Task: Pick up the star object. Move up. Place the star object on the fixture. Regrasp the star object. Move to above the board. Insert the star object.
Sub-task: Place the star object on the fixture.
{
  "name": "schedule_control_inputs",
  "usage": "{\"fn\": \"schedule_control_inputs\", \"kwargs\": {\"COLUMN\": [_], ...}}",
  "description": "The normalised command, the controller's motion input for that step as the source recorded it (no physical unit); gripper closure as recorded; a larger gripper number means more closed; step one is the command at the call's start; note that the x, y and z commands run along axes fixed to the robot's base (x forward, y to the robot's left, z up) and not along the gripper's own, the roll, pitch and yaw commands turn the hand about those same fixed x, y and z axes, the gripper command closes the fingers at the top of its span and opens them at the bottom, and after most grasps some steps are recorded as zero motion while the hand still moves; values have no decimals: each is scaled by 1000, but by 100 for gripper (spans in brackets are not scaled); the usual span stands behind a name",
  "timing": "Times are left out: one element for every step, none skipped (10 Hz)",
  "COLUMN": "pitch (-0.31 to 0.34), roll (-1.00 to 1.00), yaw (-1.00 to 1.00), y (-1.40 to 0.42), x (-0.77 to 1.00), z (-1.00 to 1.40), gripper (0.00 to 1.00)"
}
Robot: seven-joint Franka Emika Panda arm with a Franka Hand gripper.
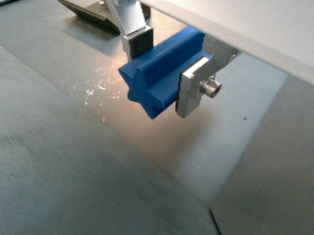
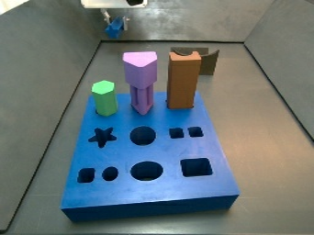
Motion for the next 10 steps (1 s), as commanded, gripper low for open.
{"fn": "schedule_control_inputs", "kwargs": {"pitch": [177, 177, 177, 177, -131, -121, -81, 44, 92, 163], "roll": [40, 40, 40, 40, 249, 249, 250, 259, 261, 249], "yaw": [-24, -24, -24, -24, 334, 335, 296, 169, 127, 94], "y": [-2, -2, -2, -2, -678, -679, -678, -661, -655, -635], "x": [-27, -27, -27, -27, 1000, 1000, 1000, 1000, 1000, 1000], "z": [1000, 1000, 1000, 1000, 459, 459, 460, 469, 474, 488], "gripper": [100, 100, 100, 100, 100, 100, 100, 100, 100, 100]}}
